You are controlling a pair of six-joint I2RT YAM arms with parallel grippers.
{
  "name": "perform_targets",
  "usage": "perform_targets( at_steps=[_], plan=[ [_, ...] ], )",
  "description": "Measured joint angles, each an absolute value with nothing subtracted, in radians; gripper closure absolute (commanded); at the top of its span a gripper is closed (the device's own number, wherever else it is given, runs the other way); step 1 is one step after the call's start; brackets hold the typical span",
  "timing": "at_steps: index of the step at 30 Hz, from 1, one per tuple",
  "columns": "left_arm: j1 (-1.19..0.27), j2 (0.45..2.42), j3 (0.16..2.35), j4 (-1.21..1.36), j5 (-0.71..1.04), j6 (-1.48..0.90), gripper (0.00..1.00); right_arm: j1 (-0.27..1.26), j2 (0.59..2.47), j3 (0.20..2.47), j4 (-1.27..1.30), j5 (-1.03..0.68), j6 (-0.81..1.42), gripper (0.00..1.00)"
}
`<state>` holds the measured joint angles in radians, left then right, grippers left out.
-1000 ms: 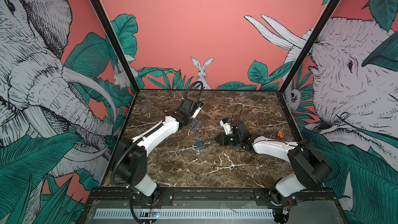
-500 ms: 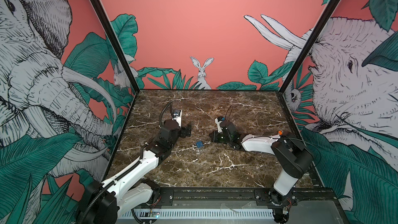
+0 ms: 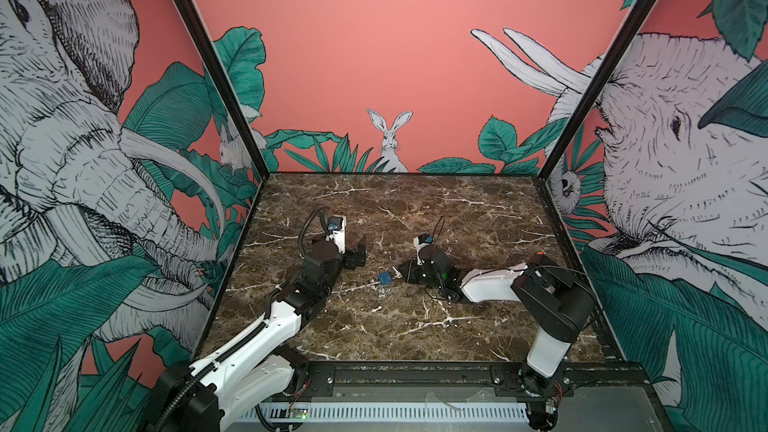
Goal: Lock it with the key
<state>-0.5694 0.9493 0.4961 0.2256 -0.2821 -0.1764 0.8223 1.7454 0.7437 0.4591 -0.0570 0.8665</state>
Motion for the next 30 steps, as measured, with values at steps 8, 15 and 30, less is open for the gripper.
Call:
perform_targets(
  at_steps=[8,15,30],
  plan=[
    [-0.569,0.985,0.475,0.274,-0.303,-0.150,0.02,0.814,1.453,0.739,0.305,0.052,0.666,0.61],
    [-0.541,0.989,0.332,0.470,-0.497,0.006,0.02,0.813,1.266,0.841,0.100,0.170,0.380,0.02],
    [-0.220,1.332,0.271,0.850,-0.555,0.099,0.02,0.627,1.114,0.842,-0.125,0.276,0.198,0.02]
  ],
)
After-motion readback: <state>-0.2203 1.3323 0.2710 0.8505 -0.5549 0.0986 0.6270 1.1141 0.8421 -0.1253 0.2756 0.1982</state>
